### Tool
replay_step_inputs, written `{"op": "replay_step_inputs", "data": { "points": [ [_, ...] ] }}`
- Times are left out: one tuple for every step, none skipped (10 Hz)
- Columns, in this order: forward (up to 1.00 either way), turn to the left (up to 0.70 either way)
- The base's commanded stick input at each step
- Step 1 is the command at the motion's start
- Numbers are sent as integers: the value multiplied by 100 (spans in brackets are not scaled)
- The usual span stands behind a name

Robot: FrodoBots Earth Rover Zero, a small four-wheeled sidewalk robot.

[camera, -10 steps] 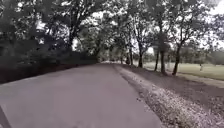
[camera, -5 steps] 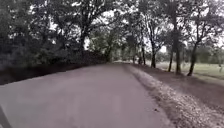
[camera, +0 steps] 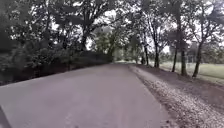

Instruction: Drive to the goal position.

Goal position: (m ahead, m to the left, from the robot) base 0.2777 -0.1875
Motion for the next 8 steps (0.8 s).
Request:
{"op": "replay_step_inputs", "data": {
  "points": [
    [100,-21],
    [100,-20],
    [100,-19],
    [100,-16],
    [100,-14],
    [100,-12],
    [100,-9],
    [100,-7]
  ]
}}
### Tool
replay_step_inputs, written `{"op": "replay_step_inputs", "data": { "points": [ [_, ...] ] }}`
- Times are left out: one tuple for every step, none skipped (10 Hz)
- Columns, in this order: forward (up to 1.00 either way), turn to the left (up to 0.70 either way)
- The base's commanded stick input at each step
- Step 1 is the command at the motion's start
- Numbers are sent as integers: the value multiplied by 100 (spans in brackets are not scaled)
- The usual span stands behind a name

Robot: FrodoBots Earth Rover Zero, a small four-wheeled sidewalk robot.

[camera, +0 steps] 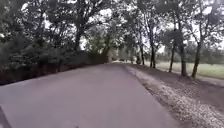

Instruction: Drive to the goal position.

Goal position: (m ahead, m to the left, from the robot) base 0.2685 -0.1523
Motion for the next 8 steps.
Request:
{"op": "replay_step_inputs", "data": {
  "points": [
    [100,-5],
    [100,-2],
    [100,0],
    [100,1],
    [100,1],
    [100,1],
    [100,1],
    [100,1]
  ]
}}
